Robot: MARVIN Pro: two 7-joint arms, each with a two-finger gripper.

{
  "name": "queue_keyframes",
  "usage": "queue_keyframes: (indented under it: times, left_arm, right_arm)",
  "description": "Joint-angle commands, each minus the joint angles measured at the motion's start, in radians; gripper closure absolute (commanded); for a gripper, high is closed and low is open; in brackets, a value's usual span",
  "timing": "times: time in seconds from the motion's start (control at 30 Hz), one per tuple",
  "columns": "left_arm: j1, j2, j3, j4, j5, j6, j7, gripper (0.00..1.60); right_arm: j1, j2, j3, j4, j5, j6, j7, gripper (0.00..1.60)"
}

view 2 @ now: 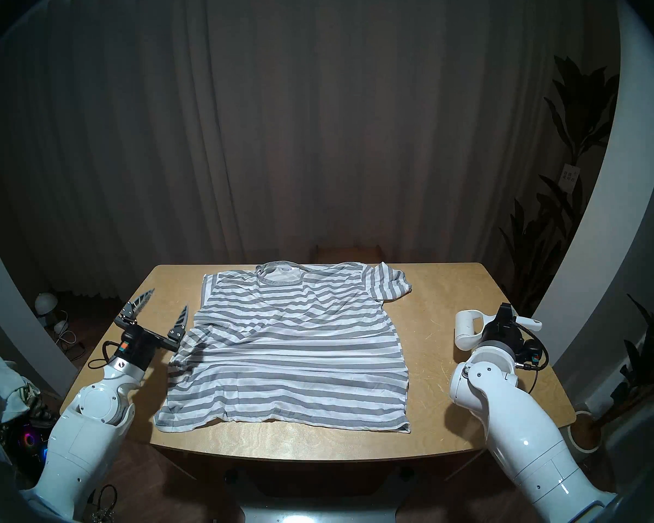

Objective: Use the fur roller to clean a top

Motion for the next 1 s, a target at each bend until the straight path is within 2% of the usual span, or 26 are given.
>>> queue_keyframes:
  times: [0.0, 0.13, 0.5, 0.77, 0.83, 0.87, 0.9, 0.97]
  left_arm:
    - [0.018, -0.042, -0.047, -0.125, -0.102, -0.054, 0.033, 0.0]
    - [0.065, -0.084, -0.043, -0.196, -0.173, -0.06, 0.048, 0.0]
    - [0.169, -0.149, -0.021, -0.314, -0.317, -0.036, 0.08, 0.0]
    - [0.248, -0.164, 0.005, -0.393, -0.411, 0.027, 0.101, 0.0]
    - [0.263, -0.162, 0.008, -0.415, -0.438, 0.052, 0.105, 0.0]
    - [0.268, -0.161, 0.009, -0.422, -0.446, 0.061, 0.107, 0.0]
    - [0.27, -0.16, 0.011, -0.424, -0.453, 0.069, 0.109, 0.0]
    - [0.288, -0.153, 0.011, -0.447, -0.478, 0.1, 0.111, 0.0]
  right_arm:
    - [0.019, 0.011, 0.022, -0.066, 0.055, 0.047, -0.038, 1.6]
    - [0.026, 0.027, 0.044, -0.099, 0.11, 0.095, -0.076, 1.6]
    - [0.03, 0.054, 0.13, -0.183, 0.263, 0.208, -0.157, 1.6]
    - [-0.018, 0.06, 0.208, -0.195, 0.418, 0.318, -0.225, 1.6]
    - [-0.038, 0.071, 0.219, -0.194, 0.445, 0.363, -0.226, 1.47]
    - [-0.041, 0.069, 0.222, -0.193, 0.464, 0.369, -0.226, 1.47]
    - [-0.043, 0.052, 0.238, -0.187, 0.489, 0.395, -0.218, 1.6]
    - [-0.059, 0.064, 0.252, -0.175, 0.512, 0.436, -0.2, 1.6]
